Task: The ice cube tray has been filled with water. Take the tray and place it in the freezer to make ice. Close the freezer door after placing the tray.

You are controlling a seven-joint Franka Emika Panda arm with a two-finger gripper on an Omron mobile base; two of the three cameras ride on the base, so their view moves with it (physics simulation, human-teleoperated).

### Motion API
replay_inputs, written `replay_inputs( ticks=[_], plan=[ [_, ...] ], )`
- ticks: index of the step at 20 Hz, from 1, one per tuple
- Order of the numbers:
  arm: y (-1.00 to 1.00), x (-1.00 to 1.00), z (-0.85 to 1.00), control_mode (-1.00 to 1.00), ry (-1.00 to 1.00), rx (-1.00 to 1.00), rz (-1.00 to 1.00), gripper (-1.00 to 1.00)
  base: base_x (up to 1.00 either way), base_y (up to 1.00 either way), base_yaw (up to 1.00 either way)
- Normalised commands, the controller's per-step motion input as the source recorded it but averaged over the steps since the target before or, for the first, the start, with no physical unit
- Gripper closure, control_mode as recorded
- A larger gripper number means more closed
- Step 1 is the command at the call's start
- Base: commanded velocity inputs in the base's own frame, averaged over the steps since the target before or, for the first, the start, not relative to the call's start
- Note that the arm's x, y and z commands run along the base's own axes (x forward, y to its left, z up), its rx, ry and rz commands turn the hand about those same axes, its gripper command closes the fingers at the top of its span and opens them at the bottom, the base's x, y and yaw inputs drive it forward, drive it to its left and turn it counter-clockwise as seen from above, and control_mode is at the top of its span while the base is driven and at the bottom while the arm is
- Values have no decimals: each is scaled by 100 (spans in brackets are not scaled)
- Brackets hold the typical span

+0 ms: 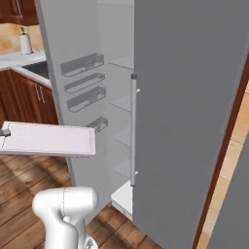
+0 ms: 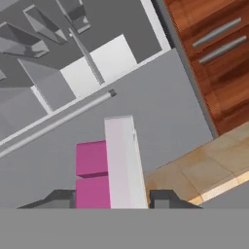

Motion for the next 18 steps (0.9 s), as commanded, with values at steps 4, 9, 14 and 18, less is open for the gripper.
replay_inputs(
  ticks=[4, 9, 14, 18],
  plan=[
    [0, 0, 0, 100, 0, 0, 0, 100, 50, -34, 14],
    [0, 0, 0, 100, 0, 0, 0, 100, 53, -1, 11],
    [0, 0, 0, 100, 0, 0, 0, 100, 47, 29, 10],
    [0, 0, 0, 100, 0, 0, 0, 100, 50, 55, 6]
  ],
)
